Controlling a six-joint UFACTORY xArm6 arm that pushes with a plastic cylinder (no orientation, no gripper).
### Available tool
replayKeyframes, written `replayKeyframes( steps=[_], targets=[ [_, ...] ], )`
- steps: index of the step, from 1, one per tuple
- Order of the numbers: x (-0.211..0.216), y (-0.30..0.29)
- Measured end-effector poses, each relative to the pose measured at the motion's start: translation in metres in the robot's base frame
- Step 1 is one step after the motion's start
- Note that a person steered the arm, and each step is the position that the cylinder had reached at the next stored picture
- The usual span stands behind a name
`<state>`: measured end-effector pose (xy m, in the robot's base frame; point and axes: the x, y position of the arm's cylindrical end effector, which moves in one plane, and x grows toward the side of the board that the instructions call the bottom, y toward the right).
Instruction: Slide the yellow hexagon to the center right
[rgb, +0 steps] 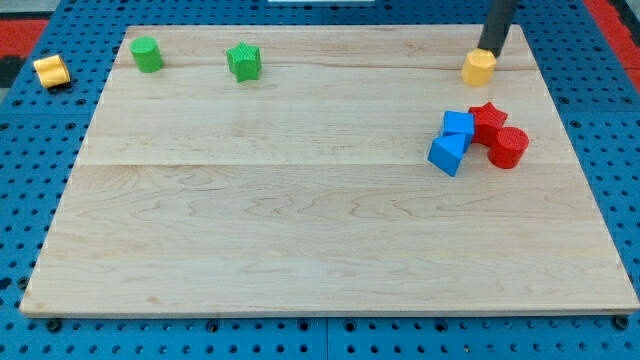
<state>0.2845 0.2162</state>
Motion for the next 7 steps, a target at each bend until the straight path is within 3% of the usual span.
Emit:
replayKeyframes(
  steps=[1,2,3,5,7],
  targets=[
    [0.051,-0.044],
    [0.045,-0.043],
    [0.041,-0.097],
    [0.070,-0.088],
    [-0.073,-0.155]
  ],
)
